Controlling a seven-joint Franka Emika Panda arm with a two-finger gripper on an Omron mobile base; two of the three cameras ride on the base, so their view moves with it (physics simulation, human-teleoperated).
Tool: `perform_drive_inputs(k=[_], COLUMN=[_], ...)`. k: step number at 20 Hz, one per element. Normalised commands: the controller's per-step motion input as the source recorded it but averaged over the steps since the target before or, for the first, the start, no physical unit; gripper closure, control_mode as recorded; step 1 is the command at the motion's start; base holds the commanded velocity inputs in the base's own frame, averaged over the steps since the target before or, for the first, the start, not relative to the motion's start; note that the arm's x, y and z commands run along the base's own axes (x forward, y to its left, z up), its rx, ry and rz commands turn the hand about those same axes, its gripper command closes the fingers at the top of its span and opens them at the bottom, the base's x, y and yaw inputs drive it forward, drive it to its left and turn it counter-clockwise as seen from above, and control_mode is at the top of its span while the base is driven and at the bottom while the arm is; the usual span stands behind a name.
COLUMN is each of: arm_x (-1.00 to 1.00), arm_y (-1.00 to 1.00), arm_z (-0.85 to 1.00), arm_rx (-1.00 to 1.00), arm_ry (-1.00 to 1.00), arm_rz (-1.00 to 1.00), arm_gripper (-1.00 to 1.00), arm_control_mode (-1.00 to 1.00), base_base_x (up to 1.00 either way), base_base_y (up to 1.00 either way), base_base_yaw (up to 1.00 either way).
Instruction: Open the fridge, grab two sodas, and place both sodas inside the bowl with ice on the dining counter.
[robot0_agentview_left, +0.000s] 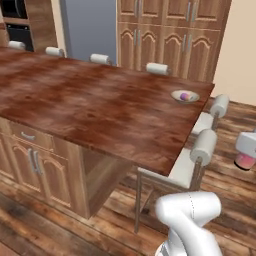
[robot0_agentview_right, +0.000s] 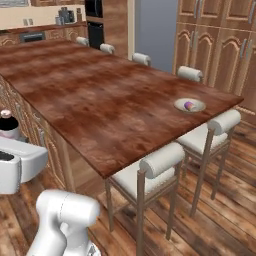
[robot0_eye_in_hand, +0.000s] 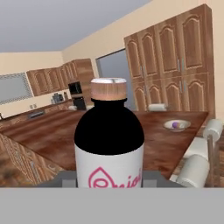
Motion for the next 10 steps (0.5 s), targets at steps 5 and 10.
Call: perform_drive_inputs(k=[5, 10], arm_x=[0.0, 0.0], arm_y=[0.0, 0.0], arm_z=[0.0, 0.0], arm_rx=[0.0, 0.0], arm_ry=[0.0, 0.0], arm_rz=[0.0, 0.0], arm_gripper=[1.0, 1.0], arm_control_mode=[1.0, 1.0], base_base_x=[0.02, 0.33], base_base_y=[-1.0, -1.0], base_base_yaw=[0.0, 0.02])
